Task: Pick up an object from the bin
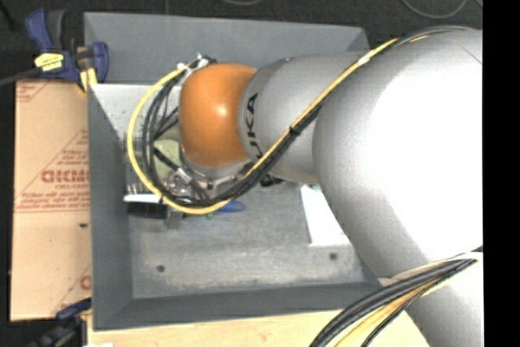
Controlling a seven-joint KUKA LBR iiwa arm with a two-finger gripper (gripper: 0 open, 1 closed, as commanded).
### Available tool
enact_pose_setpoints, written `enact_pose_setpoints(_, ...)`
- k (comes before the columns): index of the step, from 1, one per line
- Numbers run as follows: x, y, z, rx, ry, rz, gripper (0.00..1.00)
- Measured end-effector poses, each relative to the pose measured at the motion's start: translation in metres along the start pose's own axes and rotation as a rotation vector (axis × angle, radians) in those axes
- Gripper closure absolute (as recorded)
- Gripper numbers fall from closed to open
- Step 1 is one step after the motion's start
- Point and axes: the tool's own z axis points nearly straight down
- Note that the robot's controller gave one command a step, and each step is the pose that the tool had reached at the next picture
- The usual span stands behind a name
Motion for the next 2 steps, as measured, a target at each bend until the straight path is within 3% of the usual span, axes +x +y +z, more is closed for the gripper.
enact_pose_setpoints(2,0.0011,-0.0007,-0.0129,0.003,0.006,0.000,1.00)
